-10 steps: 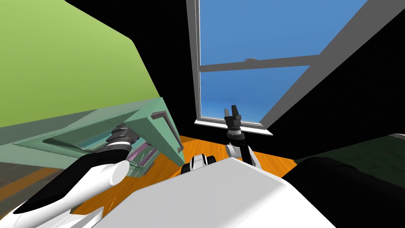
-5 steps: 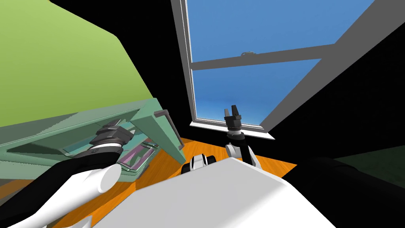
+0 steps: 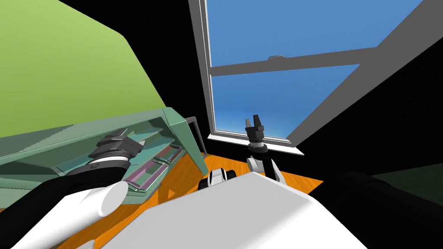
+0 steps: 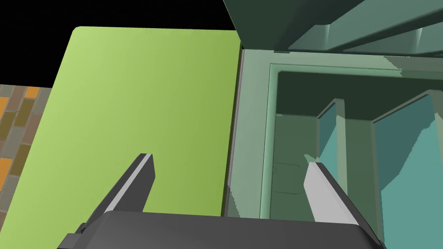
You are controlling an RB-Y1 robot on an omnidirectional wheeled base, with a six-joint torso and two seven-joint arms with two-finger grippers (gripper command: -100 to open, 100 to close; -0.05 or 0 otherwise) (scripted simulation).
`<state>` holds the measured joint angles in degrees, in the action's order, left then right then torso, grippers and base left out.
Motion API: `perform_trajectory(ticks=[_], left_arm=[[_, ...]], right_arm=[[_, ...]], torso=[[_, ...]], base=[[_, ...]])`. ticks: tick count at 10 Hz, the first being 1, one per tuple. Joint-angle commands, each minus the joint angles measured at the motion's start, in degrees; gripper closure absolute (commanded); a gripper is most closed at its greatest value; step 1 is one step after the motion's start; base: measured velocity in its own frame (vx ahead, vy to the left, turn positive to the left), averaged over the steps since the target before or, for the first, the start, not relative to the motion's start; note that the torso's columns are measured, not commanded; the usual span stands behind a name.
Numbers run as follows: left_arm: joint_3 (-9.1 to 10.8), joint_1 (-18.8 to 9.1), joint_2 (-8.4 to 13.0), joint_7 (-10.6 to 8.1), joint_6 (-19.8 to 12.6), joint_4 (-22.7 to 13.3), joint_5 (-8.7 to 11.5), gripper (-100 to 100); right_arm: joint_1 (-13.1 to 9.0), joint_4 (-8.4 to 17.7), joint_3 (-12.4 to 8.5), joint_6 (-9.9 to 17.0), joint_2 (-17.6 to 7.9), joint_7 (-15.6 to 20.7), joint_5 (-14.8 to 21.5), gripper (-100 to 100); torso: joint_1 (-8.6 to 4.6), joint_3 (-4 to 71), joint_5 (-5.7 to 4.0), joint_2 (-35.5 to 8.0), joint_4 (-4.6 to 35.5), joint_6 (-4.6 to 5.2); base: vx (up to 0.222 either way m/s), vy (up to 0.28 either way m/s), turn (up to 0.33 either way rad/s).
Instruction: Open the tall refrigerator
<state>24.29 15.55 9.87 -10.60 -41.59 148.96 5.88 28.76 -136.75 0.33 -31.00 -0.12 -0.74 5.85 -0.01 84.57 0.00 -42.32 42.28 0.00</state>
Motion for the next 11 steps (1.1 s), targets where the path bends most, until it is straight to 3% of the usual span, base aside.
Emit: perform_trajectory(ticks=[1, 4, 5, 10, 11], left_arm=[[2.57, -3.0, 2.3, -0.94, -2.9, -1.6, -0.7, -100], [6.44, -7.5, 5.8, -2.35, -7.3, -4.0, -1.8, -100], [6.44, -7.5, 5.8, -2.35, -7.3, -4.0, -1.8, -100], [12.87, -15.1, 11.5, -4.70, -14.6, -8.0, -3.7, -100], [11.88, -13.9, 10.5, -4.33, -13.5, -7.2, -3.6, -100]], right_arm=[[0.0, 0.0, 0.0, 0.0, 0.0, 0.0, 0.0, 0], [0.0, 0.0, 0.0, 0.0, 0.0, 0.0, 0.0, 0], [0.0, 0.0, 0.0, 0.0, 0.0, 0.0, 0.0, 0], [0.0, 0.0, 0.0, 0.0, 0.0, 0.0, 0.0, 0], [0.0, 0.0, 0.0, 0.0, 0.0, 0.0, 0.0, 0]], torso=[[-0.09, -0.2, -0.04, -0.4, 0.1, 0.07], [0.02, 0.0, -0.01, 0.0, 0.0, 0.00], [0.03, 0.0, 0.01, 0.0, 0.0, 0.00], [-0.02, -0.1, -0.01, -0.1, 0.0, 0.00], [0.03, -0.1, 0.00, -0.1, 0.0, 0.00]], base=[[-0.102, 0.004, -0.210], [-0.110, -0.009, -0.187], [-0.091, -0.015, -0.112], [-0.097, -0.017, -0.231], [-0.060, -0.003, -0.051]])
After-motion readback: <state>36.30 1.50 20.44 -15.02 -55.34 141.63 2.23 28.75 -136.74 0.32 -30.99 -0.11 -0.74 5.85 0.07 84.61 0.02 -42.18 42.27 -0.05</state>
